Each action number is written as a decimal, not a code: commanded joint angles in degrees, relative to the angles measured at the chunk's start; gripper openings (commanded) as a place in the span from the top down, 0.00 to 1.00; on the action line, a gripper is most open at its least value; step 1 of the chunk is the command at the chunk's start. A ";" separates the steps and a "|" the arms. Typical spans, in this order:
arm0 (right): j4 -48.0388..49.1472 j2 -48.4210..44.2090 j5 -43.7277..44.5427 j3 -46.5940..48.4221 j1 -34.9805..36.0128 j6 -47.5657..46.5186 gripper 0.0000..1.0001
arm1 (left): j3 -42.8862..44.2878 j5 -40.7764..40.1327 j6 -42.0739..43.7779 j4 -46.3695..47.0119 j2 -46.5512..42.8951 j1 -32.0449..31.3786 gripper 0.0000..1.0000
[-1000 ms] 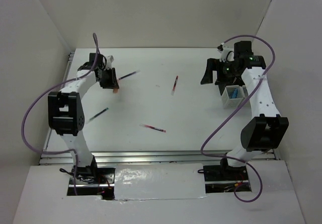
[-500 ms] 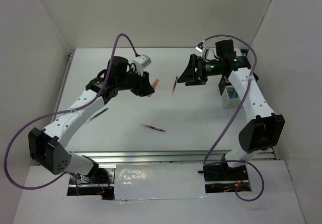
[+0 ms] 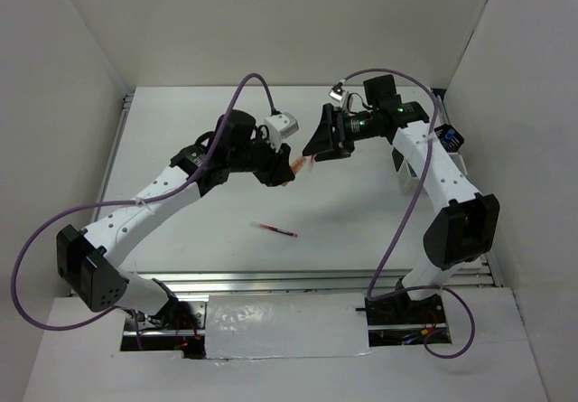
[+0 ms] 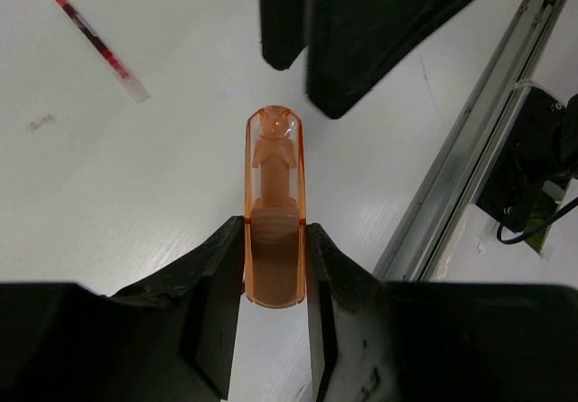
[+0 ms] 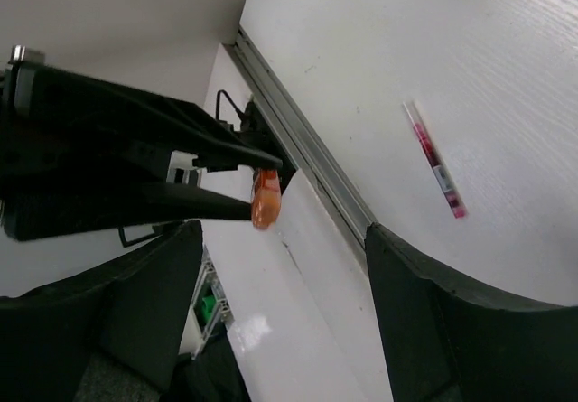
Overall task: Sort the stationery into containers
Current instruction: Pick up the stationery from the center of the board, then place the stationery in the storage box.
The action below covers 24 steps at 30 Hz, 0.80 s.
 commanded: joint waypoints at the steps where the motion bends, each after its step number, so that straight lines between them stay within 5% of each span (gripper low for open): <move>1: 2.20 1.77 -1.78 -0.21 1.99 1.17 0.22 | 2.62 -1.68 2.28 0.83 0.33 -1.81 1.00; 9: 0.70 3.80 0.59 0.15 7.62 -1.63 0.45 | 2.98 -2.83 2.72 0.83 0.68 -2.07 1.00; 17: 0.18 3.88 1.47 -0.47 8.24 -2.69 0.96 | 1.75 -3.88 3.16 1.18 -0.19 -2.08 0.97; 19: -0.09 3.80 1.56 0.05 7.46 -2.69 1.00 | 1.92 -3.53 4.13 0.22 -0.63 -1.99 0.85; 23: -2.36 3.10 2.26 1.02 4.13 -5.05 1.00 | 1.13 -4.93 4.66 -0.93 -2.04 -1.90 0.01; 24: -3.24 2.83 3.48 1.37 3.07 -5.94 1.00 | 0.87 -7.20 3.88 -0.84 -2.91 -1.64 0.01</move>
